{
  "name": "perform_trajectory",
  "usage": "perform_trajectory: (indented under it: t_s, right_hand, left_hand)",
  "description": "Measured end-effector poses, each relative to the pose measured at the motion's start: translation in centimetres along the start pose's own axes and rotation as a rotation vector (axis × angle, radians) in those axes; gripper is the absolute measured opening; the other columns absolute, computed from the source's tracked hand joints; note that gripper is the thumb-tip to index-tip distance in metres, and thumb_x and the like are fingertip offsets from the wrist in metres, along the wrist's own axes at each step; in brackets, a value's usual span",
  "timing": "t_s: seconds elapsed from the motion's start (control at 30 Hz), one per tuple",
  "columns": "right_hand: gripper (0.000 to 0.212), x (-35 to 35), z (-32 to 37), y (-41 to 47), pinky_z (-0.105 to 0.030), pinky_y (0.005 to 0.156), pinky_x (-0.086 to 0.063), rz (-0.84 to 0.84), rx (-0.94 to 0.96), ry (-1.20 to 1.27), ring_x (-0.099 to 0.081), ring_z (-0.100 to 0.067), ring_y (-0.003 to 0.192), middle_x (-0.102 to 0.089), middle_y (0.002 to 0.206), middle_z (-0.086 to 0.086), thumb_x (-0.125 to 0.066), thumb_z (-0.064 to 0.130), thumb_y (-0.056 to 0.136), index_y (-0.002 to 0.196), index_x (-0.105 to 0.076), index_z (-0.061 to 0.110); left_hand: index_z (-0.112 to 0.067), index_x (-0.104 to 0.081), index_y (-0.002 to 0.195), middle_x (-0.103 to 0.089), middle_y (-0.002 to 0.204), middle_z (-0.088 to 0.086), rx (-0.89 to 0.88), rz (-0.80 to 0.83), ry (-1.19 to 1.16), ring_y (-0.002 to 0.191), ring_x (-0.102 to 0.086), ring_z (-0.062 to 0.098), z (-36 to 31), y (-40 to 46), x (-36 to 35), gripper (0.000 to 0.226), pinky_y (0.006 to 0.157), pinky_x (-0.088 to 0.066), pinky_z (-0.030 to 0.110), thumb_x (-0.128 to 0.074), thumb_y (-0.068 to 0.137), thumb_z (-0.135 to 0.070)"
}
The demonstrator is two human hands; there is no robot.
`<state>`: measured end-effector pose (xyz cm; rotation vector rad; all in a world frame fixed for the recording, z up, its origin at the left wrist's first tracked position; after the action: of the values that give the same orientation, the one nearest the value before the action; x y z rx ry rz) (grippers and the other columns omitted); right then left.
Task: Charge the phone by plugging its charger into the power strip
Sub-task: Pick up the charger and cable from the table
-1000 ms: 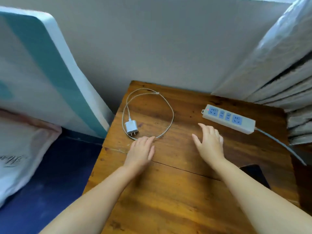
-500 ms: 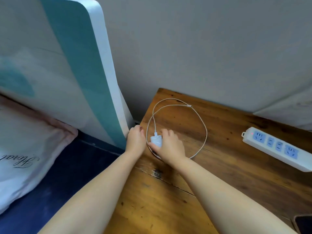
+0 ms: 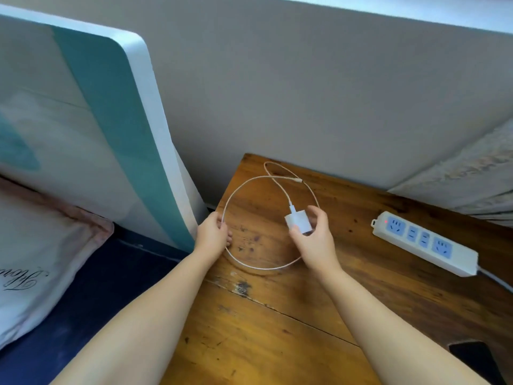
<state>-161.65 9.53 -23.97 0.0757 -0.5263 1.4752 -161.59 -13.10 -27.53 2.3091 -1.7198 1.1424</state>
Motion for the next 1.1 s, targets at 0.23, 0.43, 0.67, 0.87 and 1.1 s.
perform_trajectory:
  t_s: [0.23, 0.43, 0.67, 0.87, 1.1]
  right_hand:
    - [0.036, 13.2, 0.5, -0.1, -0.023, 0.072, -0.045, -0.328, -0.345, 1.165, -0.056, -0.012, 0.094, -0.057, 0.119, -0.006, -0.063, 0.02, 0.086, 0.12, -0.053, 0.014]
    - [0.051, 22.4, 0.7, -2.0, -0.034, 0.085, -0.048, -0.311, -0.222, 1.542, -0.056, -0.017, 0.097, -0.057, 0.102, -0.005, -0.064, 0.042, 0.081, 0.117, -0.055, 0.008]
    - [0.058, 26.7, -0.4, -3.1, -0.051, 0.104, -0.039, -0.332, -0.073, 1.823, -0.06, -0.034, 0.105, -0.059, 0.115, -0.02, -0.057, 0.039, 0.087, 0.129, -0.043, 0.001]
    - [0.052, 28.0, -2.7, -1.4, -0.012, 0.026, -0.027, -0.197, -0.481, 1.064, -0.035, -0.001, 0.03, -0.041, 0.067, 0.0, -0.044, 0.058, 0.088, 0.092, -0.049, 0.006]
    - [0.058, 28.3, -2.1, 2.4, -0.031, 0.054, -0.044, 0.184, -0.427, -0.751, -0.053, -0.02, 0.072, -0.057, 0.101, -0.013, -0.065, 0.035, 0.081, 0.124, -0.047, 0.001]
  left_hand:
    - [-0.01, -0.055, 0.103, -0.058, 0.07, 0.008, 0.071, 0.088, -0.315, 0.051, -0.054, 0.016, -3.8, -4.4, -2.6, 0.021, 0.039, -0.048, 0.019, -0.035, 0.1, -0.013]
    - [-0.009, -0.056, 0.101, -0.054, 0.07, 0.006, 0.047, 0.01, -0.265, 0.058, -0.048, 0.021, -6.5, -7.6, -6.9, 0.025, 0.058, -0.041, 0.028, -0.032, 0.099, -0.013]
    - [-0.011, -0.063, 0.096, -0.05, 0.066, 0.005, -0.052, 0.001, -0.276, 0.063, -0.044, 0.025, -7.7, -8.6, -8.8, 0.029, 0.064, -0.037, 0.034, -0.036, 0.097, -0.022]
    - [-0.013, -0.06, 0.103, -0.052, 0.066, 0.002, 0.086, 0.111, -0.562, 0.039, -0.039, 0.008, -10.0, -9.1, -9.5, 0.033, 0.031, -0.025, 0.013, -0.032, 0.092, 0.001]
    - [-0.017, -0.067, 0.087, -0.031, 0.042, -0.009, 0.007, 0.443, -0.579, 0.032, -0.022, 0.006, -10.9, -10.7, -11.5, 0.021, 0.036, -0.016, 0.012, -0.048, 0.093, -0.023]
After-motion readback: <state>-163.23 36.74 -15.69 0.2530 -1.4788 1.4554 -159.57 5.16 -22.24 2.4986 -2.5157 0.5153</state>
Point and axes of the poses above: each hand's wrist, its own y-axis towards the middle knuckle, its own x-axis out of the back of the hand, z = x × y, the point moved 3 cm from there along y, towards the middle knuckle
